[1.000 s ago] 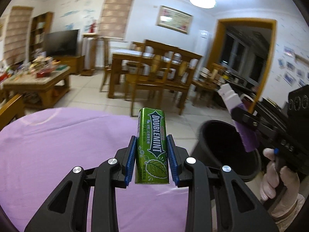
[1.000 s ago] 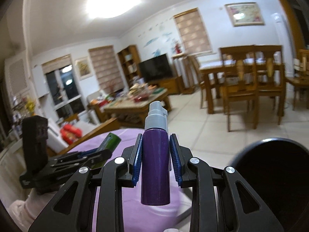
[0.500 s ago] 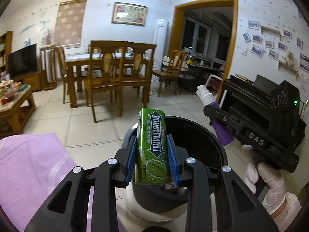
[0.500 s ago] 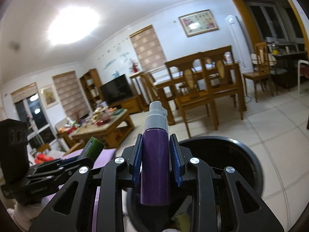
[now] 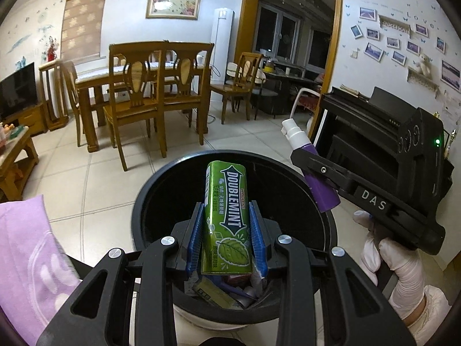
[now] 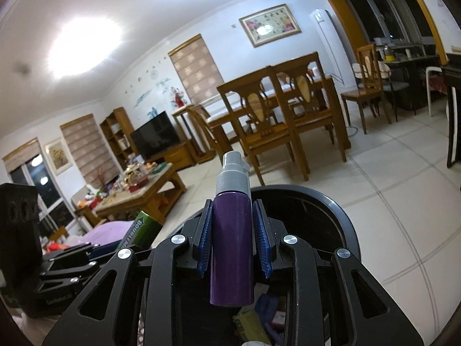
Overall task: Collect trash
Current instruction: 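Carry the Doublemint pack and purple spray bottle over the black bin, then open both tools to drop the gum pack and spray bottle into the bin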
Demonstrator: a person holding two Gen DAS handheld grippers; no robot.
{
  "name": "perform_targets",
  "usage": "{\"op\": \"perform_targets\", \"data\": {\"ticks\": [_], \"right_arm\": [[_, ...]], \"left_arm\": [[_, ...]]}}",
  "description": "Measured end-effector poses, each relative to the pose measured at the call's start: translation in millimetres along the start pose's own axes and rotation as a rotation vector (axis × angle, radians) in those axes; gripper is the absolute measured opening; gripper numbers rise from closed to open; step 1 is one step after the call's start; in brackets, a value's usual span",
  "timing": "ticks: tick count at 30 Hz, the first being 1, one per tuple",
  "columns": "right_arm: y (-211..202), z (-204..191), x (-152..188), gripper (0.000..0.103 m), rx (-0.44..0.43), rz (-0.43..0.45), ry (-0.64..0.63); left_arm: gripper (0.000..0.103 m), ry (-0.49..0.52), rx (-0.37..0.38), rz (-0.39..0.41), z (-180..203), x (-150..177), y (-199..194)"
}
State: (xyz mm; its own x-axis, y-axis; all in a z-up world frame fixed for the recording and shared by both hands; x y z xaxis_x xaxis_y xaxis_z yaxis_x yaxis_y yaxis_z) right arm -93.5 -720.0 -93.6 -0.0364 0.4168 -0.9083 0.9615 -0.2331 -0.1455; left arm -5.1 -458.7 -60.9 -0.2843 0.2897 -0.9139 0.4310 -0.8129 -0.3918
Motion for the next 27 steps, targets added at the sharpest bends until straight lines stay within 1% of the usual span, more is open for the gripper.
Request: {"op": "perform_targets", "data": {"ticks": [2,8,16,20,27], "right_arm": [[2.6,7.5,4.2,0.028,0.005,-0.006,0.007],[7.8,5.9,15.8,0.028,0.016,-0.02,0.016],[10.0,4.5,23.1,0.028,0.034,-0.032,0.024],[13.0,6.9,27.9,0.028,0.039,-0.036,0.024],[19.0,15.1,39.9,0.028,0.048,-0.049,0.027]], "left_arm": [[0.031,0.006,0.007,-0.014,3.8,3.3,5.1],[0.031,0.024,0.022,-0.049,13.6,9.9,16.2],[0.031,0.041,0.029,-0.075,21.4,18.3,24.5],[0.031,0.05,0.037,-0.089,28.8,19.6,29.9],[0.031,0.057,0.047,-0.116,30.5,27.8,34.8]]}}
Point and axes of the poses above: each gripper's, at about its wrist camera, not at the fingertips, and y roughly the way its jaws point, z to its right, x to its underside, the point moved 9 cm from there along y, roughly the way its jaws point, and after that the axes turned 12 degrees about z, right-handed, at the moved point
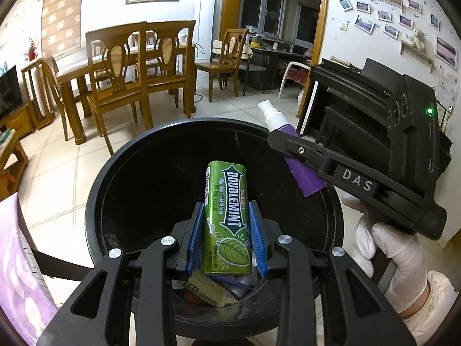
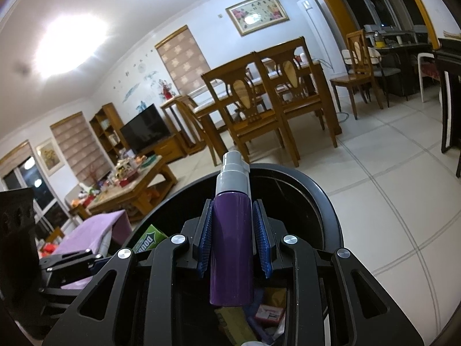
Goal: Collect trash
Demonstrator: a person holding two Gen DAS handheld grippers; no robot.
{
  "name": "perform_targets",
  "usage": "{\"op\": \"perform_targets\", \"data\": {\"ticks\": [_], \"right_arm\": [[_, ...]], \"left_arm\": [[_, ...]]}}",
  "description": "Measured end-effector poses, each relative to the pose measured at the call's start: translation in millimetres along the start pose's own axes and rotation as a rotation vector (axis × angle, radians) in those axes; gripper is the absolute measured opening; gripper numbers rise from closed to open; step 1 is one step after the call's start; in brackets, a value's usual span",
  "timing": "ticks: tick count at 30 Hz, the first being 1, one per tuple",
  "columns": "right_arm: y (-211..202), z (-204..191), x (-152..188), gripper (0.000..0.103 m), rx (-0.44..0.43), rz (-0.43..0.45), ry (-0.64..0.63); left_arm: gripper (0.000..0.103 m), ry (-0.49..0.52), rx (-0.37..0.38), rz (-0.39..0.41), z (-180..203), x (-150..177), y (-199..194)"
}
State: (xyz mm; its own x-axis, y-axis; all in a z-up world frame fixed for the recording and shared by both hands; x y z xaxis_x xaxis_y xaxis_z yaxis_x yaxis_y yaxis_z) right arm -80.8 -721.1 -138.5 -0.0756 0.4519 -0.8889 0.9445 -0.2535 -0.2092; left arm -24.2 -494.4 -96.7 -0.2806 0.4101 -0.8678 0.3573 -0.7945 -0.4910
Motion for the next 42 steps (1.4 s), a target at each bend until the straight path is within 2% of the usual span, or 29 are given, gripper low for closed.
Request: {"op": "perform_targets", "data": {"ticks": [26,28,29,30,31,33,34,36,39,42], "right_arm": [[7.7,-4.8,11.2,0.028,0.019,-0.014,0.008],[6.5,-4.6,12.5,0.03,0.022,-0.015,0.009],[6.2,-4.8,12.6,0.038,0.022,-0.015,0.008],[5.7,-5.5,13.9,0.046,0.023,-0.016,0.01],[5.1,-6.0,14.5,0.048,0.021,-0.014,0.014],[4.0,-7.4,15.5,0.048,0.021,-0.011,0.011],[3.4,-8.5,16.0,0.048,0.02,-0.01,0.009],[1.1,-10.6,16.9,0.056,0.017,-0.007,0.01],[-1.9,-15.6,15.5,0.059,0.015,-0.002,0.008],[-4.7,-22.2,12.8,0.067,0.012,0.003,0.003]], "left_arm": [[0.032,-0.004,0.012,-0.025,-1.0,8.1,7.3],[0.032,-0.001,0.006,-0.013,-2.6,6.9,5.7],[0.033,0.0,0.001,-0.009,-3.2,5.9,5.2],[0.037,0.0,-0.005,-0.005,-3.8,5.9,4.4],[0.041,-0.001,-0.012,-0.003,-4.3,5.9,3.9],[0.064,0.0,-0.028,0.003,-5.6,5.5,2.1],[0.069,0.004,-0.039,0.012,-6.7,4.8,0.6],[0.083,0.017,-0.054,0.032,-7.2,2.7,-3.2],[0.098,0.036,-0.049,0.048,-6.1,-1.2,-8.6],[0.098,0.047,-0.058,0.043,-7.8,-1.1,-13.2]]}}
Point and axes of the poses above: each gripper's, at about its wrist camera, not at the fingertips, and y roughly the way its jaws point, z to its right, x to its underside, the point moved 9 cm from there along y, roughly the way its jaws point, and after that the axes turned 12 degrees about z, right-handed, at the moved point
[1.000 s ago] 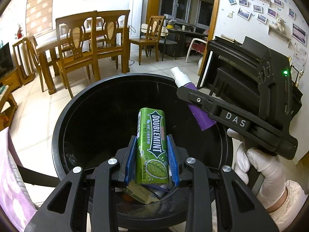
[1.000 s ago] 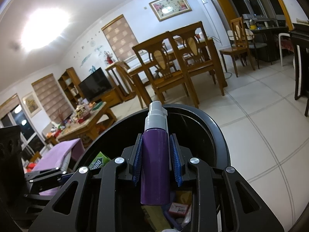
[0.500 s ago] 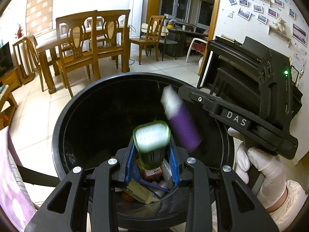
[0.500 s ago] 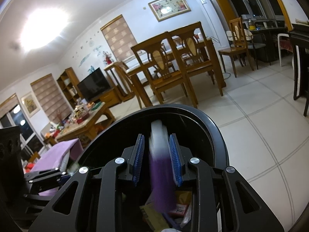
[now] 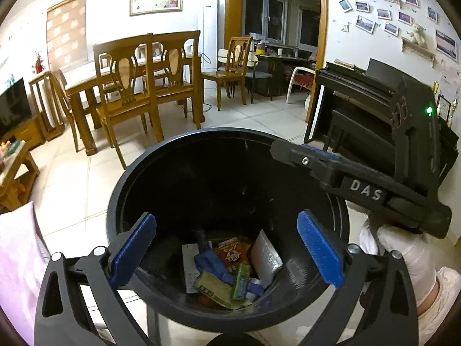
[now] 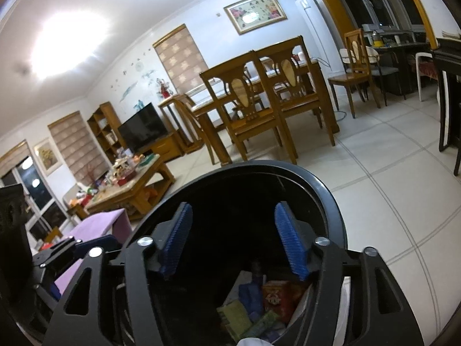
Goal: Collect trash
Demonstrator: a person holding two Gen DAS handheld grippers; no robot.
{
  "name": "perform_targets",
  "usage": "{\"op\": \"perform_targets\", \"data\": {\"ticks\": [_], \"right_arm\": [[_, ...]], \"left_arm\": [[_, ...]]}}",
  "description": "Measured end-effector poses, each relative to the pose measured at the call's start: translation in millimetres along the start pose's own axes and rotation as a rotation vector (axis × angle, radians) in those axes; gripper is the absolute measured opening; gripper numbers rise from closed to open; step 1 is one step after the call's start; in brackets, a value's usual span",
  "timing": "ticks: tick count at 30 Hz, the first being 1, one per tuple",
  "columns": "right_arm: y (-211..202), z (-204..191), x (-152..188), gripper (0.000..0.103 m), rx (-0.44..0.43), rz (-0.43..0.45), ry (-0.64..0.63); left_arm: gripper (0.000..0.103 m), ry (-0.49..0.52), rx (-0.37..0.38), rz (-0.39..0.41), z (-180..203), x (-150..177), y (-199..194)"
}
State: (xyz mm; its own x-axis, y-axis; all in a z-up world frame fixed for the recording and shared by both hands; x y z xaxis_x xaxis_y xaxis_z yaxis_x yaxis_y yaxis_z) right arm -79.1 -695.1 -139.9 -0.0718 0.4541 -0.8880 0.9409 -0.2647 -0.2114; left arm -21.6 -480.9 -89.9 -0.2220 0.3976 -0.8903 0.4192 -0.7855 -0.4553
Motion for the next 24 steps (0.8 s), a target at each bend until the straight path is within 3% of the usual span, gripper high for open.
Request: {"op": "perform_targets", "data": {"ticks": [2,9,12,16,24], "right_arm": [[-2.0,-6.2,-1.7,0.069,-0.007,0.006,-0.003],[-5.0,-38.0,-7.4,0.092,-0.033,0.008,0.0],[-2.0,-63.5,-5.1,0.092,-0.066,-0.006,-0.005],[5.1,-110.0,-0.7,0.094,-0.128,-0.027,-0.036],[16.3,-239.9,25.1,0.098,-0.299,-0.072,-0.102]], "left_arm": [[0.098,-0.011,-0.001,-0.011,-4.3,2.1,-4.6],[0.098,-0.086,-0.041,0.016,-33.6,2.1,-41.5],[0.098,-0.106,-0.095,0.038,-55.6,4.1,-65.3],[0.098,-0.154,-0.185,0.064,-91.9,9.6,-102.2],[0.098,-0.233,-0.473,0.145,-184.9,38.8,-198.6]]}}
Point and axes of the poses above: each gripper's, at about its wrist camera, not at the fingertips, and y roughly the way its jaws point, z to its right, x to its underside, the point moved 9 cm from there along y, roughly the way its jaws point, and after that the axes turned 12 degrees about z, right-handed, at the moved point
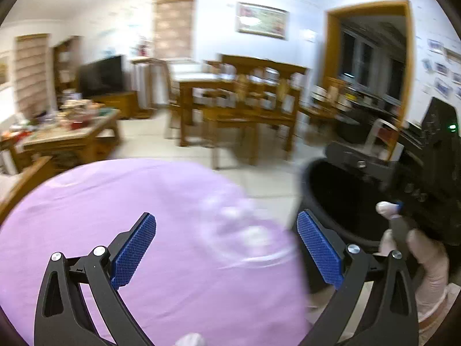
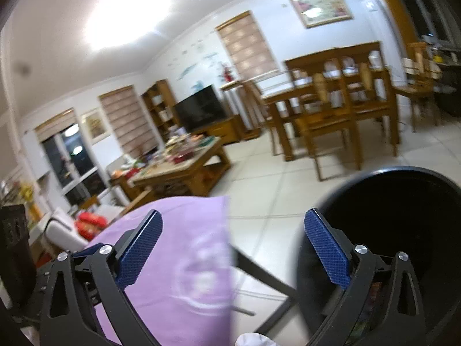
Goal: Collect trash
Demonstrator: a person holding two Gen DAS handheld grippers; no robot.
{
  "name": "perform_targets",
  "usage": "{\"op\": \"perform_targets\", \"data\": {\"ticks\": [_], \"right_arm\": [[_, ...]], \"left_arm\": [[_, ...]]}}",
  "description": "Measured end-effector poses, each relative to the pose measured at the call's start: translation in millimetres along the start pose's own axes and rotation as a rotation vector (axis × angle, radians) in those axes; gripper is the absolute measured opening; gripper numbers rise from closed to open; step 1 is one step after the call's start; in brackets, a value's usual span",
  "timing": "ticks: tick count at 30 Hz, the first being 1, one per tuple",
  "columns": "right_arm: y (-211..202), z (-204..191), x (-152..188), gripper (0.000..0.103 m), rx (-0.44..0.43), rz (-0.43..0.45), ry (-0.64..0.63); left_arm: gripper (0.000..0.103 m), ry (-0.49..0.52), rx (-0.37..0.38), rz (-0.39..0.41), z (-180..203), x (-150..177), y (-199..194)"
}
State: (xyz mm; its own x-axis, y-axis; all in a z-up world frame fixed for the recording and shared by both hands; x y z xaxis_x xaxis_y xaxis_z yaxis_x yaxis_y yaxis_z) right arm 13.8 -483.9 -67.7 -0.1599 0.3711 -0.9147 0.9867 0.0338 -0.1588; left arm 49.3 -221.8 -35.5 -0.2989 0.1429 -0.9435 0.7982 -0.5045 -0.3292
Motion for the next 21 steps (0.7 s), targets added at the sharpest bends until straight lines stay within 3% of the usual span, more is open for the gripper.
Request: {"op": "perform_targets", "data": {"ticks": [4,11,16,21], "right_arm": [[23.9,-68.0,7.3,0.098,-0.079,-0.007,-0.035],[59.2,-174.4,28.1,0.098,-0.179,-0.004,-0.135],[74.6,-218.2,40.5,0.098,-0.189,0.033,-0.23],[88.0,-233.9,50.5,0.098,-0.172,0.072,-0.303]], "left_arm": [[0.098,-0.04,-0.138,0.039,-65.1,4.0,-27.1],[0.098,-0.116,-0.306,0.076,-151.0,9.7,-64.8],[0.098,-0.099,-0.411,0.102,-178.8,6.4,-76.2],[0.098,-0.113,-0.441,0.12,-194.7,7.1,-74.8]]}}
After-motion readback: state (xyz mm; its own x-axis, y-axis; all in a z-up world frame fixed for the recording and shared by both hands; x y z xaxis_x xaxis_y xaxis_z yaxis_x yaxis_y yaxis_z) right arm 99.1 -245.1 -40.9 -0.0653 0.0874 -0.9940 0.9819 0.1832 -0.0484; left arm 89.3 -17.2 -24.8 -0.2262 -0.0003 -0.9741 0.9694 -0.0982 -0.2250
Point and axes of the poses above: each gripper's, at about its wrist camera, not at the fingertips, and y roughly the way its jaws point, z to its right, x to its underside, the point moved 9 cm from there along y, roughly the way its jaws point, and after that the axes turned 12 degrees about z, right-handed, at the moved point
